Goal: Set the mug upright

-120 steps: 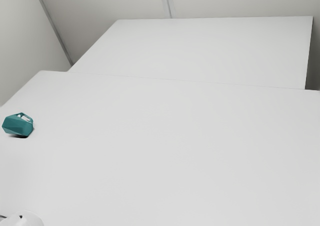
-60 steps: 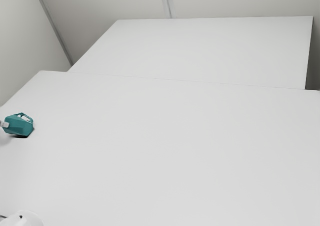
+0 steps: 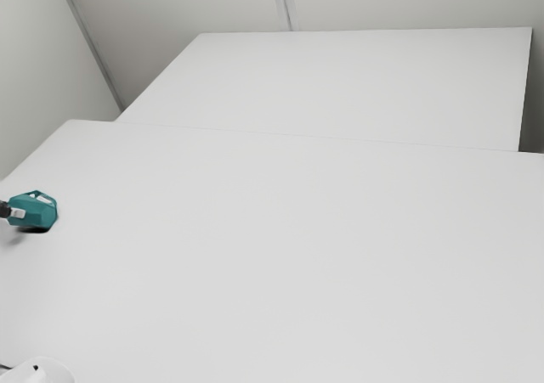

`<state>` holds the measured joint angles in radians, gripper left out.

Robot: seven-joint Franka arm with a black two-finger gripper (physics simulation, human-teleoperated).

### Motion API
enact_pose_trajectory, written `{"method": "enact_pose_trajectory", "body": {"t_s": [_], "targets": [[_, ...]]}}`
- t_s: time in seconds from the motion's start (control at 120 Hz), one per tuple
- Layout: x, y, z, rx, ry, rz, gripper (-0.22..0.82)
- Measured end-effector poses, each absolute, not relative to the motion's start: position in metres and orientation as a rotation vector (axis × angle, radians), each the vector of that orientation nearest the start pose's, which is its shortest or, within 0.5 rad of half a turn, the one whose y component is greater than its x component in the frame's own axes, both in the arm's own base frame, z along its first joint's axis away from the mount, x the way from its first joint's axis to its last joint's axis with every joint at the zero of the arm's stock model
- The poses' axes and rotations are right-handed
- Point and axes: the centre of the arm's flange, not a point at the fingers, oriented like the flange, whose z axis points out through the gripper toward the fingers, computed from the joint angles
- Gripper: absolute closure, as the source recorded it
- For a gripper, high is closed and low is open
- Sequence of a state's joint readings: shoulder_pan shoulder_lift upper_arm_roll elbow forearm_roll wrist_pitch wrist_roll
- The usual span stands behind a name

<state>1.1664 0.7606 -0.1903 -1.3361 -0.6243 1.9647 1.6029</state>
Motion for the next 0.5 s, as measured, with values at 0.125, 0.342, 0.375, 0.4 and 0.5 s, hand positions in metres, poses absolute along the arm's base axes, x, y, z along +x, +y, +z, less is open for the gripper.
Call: {"method": "enact_pose_trajectory", "body": {"t_s": [0.125, 0.342, 0.375, 0.4, 0.5], "targets": [[0.419, 0.598, 0.286, -3.23, 0.516, -1.084, 0.19], [0.423, 0.596, 0.291, -3.202, 0.56, -1.093, 0.42], [0.423, 0.596, 0.292, -3.199, 0.564, -1.093, 0.46], [0.423, 0.597, 0.292, -3.196, 0.567, -1.094, 0.48], [0.423, 0.597, 0.296, -3.183, 0.578, -1.094, 0.57]]}}
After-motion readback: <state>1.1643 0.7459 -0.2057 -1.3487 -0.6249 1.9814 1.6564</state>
